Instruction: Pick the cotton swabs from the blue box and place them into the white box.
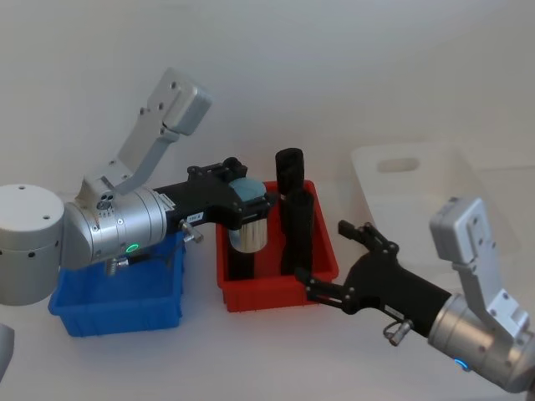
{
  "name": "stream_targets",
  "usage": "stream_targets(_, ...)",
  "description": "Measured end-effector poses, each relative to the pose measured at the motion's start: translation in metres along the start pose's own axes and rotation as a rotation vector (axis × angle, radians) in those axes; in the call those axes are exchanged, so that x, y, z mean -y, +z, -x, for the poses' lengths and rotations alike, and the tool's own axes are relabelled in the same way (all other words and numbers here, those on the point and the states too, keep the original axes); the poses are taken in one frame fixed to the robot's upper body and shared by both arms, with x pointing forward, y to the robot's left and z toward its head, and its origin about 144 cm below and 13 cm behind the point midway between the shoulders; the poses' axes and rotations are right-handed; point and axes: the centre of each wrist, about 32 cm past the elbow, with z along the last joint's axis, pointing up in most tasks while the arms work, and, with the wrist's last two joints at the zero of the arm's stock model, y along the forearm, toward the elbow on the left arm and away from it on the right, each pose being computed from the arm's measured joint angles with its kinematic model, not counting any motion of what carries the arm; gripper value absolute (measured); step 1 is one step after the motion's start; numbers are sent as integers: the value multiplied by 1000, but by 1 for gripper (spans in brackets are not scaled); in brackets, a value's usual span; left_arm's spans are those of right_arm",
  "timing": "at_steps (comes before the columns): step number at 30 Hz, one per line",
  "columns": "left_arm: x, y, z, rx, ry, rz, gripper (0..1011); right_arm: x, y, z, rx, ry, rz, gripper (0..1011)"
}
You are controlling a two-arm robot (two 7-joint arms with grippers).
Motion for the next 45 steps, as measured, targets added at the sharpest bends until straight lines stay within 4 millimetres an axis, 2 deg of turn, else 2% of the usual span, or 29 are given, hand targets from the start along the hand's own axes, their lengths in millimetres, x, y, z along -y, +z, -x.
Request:
stream_targets(11, 0, 0, 0, 0, -1, 0, 656, -38, 3, -4, 36, 108, 2, 1001)
stream_targets(22, 0, 0, 0, 0, -2, 0, 657, -62, 3, -5, 62, 120, 9, 1001)
stream_targets(45, 0, 0, 0, 0, -2, 0, 656, -96, -4, -8, 17, 96, -12, 1001)
